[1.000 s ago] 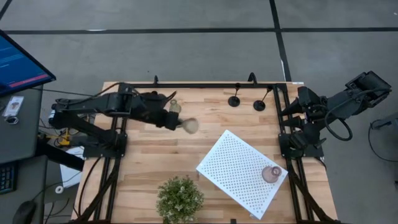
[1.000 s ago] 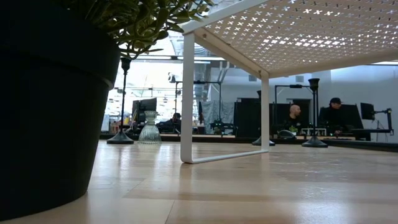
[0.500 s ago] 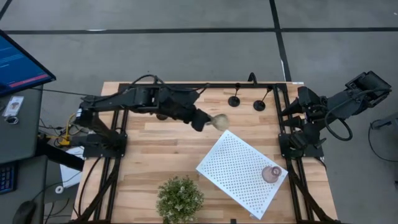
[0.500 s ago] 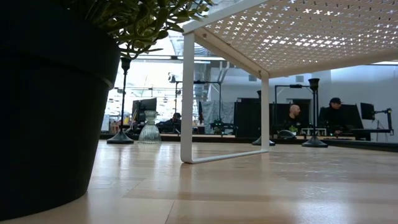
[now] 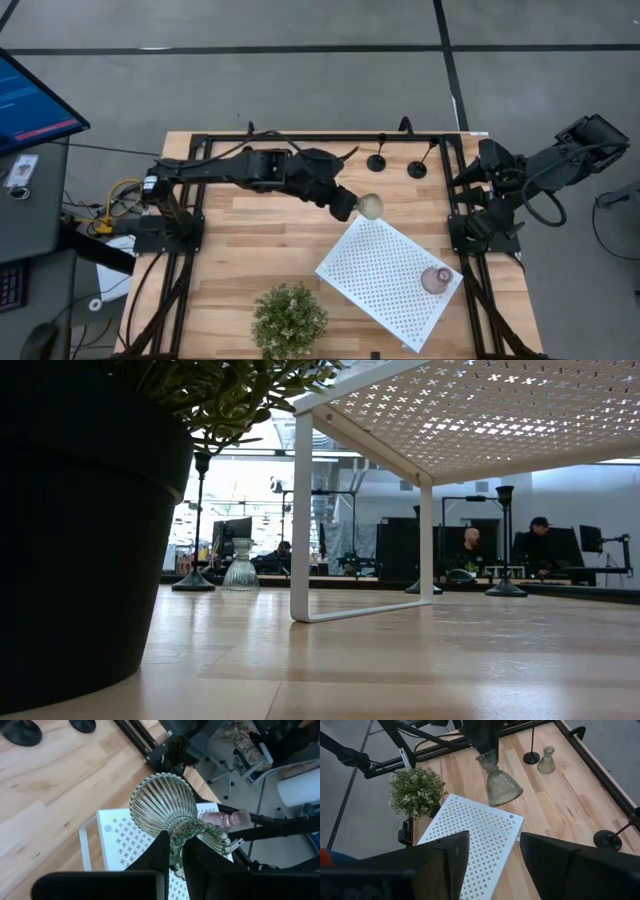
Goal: Pick & Place candle stick holders
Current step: Put the bottom green glass candle holder on the shelf aligned with the pink glass candle holder
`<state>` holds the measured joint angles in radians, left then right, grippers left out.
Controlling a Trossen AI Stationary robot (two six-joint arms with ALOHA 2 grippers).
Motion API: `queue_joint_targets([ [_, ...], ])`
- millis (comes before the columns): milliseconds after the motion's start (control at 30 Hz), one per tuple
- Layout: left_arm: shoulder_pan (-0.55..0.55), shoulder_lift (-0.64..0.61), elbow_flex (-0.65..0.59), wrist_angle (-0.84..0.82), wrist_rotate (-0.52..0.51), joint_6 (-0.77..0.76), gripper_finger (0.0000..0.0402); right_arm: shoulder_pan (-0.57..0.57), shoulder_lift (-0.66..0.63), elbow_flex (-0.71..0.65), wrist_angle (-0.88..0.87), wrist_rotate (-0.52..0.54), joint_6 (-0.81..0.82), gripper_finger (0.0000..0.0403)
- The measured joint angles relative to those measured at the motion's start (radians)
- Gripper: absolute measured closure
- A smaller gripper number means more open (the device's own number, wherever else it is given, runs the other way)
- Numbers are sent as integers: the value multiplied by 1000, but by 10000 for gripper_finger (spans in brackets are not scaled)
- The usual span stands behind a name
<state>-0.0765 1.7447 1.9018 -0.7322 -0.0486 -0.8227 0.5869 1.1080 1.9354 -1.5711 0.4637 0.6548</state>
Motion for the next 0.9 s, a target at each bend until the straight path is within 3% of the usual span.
queue_joint_targets([
  [333,-75,59,1,-4,44,-1,374,0,11,0,0,-11,-11,236],
  [900,-82,130,1,-6,53,-68,374,0,11,0,0,-51,-11,236],
])
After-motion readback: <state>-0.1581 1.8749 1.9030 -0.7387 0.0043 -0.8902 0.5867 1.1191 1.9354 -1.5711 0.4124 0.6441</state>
